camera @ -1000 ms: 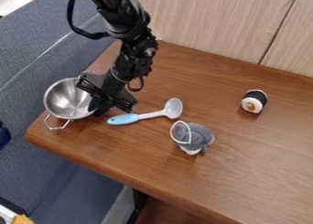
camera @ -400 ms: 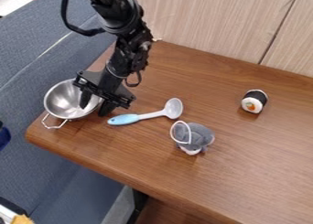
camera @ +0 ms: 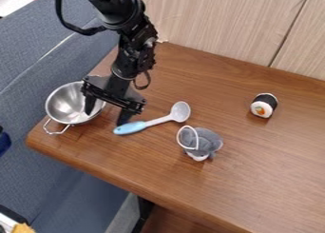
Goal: Move silver bowl on left side of table
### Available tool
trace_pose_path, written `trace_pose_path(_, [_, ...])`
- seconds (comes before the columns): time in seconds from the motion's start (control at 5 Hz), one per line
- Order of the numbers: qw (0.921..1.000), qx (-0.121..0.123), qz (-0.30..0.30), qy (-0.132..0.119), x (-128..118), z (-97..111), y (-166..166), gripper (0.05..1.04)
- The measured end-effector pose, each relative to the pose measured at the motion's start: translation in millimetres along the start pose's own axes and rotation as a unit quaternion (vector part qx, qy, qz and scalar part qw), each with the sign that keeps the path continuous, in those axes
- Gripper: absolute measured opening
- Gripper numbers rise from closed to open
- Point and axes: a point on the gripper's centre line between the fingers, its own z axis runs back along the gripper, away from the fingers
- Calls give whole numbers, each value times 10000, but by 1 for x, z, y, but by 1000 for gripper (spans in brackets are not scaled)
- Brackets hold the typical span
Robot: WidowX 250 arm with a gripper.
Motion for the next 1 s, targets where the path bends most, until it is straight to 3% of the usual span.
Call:
trace_pose_path(0.6, [9921,-1193,-148,-366,4,60,-2,1001])
trace_pose_path(0.8, [9886,-1420,-365,-333,1,73,1,1001])
trace_pose_path(1.0, [9886,-1418,-377,-347,2,73,3,1001])
